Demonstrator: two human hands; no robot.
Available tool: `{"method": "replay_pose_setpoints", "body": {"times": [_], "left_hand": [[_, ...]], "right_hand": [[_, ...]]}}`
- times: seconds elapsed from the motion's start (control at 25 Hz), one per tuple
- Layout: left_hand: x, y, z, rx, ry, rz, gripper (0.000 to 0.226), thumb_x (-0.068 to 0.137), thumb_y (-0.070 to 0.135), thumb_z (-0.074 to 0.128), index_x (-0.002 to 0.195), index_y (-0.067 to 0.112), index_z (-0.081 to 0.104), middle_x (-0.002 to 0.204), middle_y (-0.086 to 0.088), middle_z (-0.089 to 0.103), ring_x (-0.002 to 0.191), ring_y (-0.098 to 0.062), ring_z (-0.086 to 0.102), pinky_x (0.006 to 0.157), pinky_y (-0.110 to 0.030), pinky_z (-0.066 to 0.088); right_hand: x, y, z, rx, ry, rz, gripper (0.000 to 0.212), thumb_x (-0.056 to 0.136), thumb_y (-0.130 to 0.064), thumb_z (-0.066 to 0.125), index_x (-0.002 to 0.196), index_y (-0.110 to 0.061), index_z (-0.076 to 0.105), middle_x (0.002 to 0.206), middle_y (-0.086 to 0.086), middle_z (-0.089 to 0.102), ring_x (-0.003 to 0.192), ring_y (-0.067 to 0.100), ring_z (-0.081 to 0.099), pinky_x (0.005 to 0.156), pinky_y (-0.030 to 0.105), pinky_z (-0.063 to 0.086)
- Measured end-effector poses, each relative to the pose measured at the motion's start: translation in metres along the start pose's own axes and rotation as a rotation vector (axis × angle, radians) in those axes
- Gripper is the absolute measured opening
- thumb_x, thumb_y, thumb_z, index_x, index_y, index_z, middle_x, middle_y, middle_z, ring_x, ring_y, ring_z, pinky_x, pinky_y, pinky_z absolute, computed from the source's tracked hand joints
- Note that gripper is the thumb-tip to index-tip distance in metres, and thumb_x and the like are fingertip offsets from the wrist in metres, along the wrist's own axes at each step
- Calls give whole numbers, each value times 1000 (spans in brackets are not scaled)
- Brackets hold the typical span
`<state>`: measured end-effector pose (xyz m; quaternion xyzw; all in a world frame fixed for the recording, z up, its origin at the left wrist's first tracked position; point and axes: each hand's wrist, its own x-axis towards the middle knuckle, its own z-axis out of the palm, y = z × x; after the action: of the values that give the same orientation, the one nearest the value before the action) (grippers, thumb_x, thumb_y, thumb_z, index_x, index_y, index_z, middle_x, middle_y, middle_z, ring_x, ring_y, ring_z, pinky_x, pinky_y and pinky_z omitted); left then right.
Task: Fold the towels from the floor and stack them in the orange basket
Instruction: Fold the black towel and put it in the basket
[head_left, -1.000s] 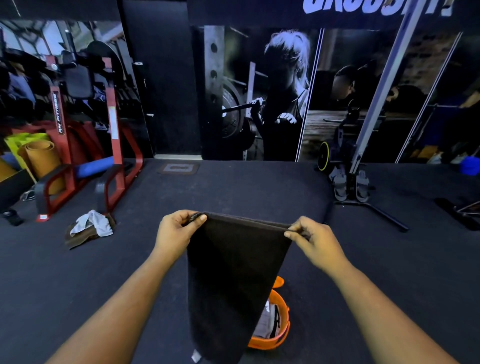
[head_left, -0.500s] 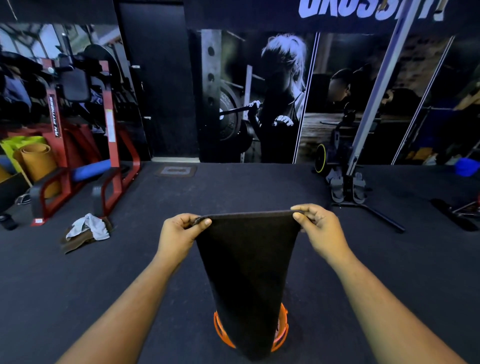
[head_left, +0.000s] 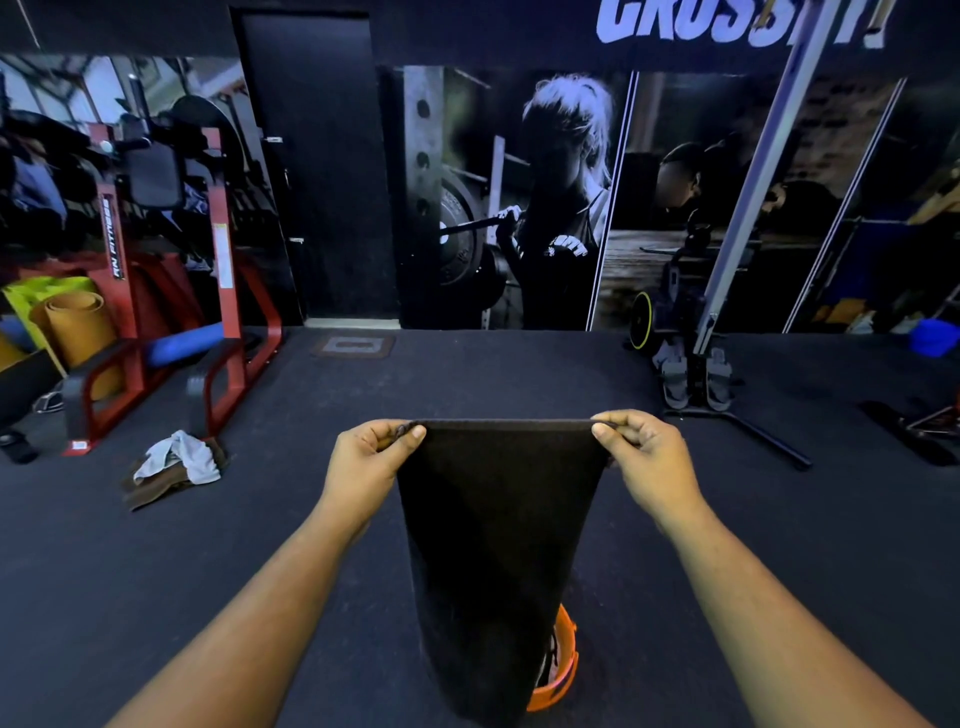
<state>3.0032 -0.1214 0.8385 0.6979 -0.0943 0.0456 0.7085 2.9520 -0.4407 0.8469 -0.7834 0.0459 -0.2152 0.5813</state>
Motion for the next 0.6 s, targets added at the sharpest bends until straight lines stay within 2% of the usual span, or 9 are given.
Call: {"method": "replay_pose_setpoints", "body": {"times": [0.2,0.32,0.44,0.52,0.6], "left_hand": [[-3,3,2,-13,15,3,13,97,15,69,103,7,77,97,-10,80,95,-24,76,81,-29,62],[-1,-2,8,4,119,-51,13,95,20,73,96,8,78,92,-9,80,92,-26,77,82,-37,62],[-4,-16,22,45,245,-155,21,91,27,78,80,9,78,89,-17,78,86,-28,76,85,-50,62],[-16,-21,36,17,284,-170,21,90,25,78,77,8,78,87,-19,77,79,-23,74,83,-47,61],[-32,-24,54,-1,251,-137,14,91,21,77,83,10,80,85,-11,79,84,-24,76,83,-45,61]], "right_hand": [[0,1,0,35,-1,18,10,95,-16,71,103,-22,76,92,-2,79,90,11,74,78,32,59],[1,2,10,117,46,96,6,94,-16,73,98,-19,76,87,3,79,87,21,75,74,40,61],[-11,1,34,265,119,270,5,93,-12,74,94,-8,74,80,10,77,76,25,73,61,35,59],[-26,1,53,353,121,316,5,92,-11,74,91,-6,73,80,12,77,74,24,72,57,33,58],[-41,-1,71,359,78,281,3,91,-10,75,90,-8,75,81,12,78,76,24,74,63,38,61]]}}
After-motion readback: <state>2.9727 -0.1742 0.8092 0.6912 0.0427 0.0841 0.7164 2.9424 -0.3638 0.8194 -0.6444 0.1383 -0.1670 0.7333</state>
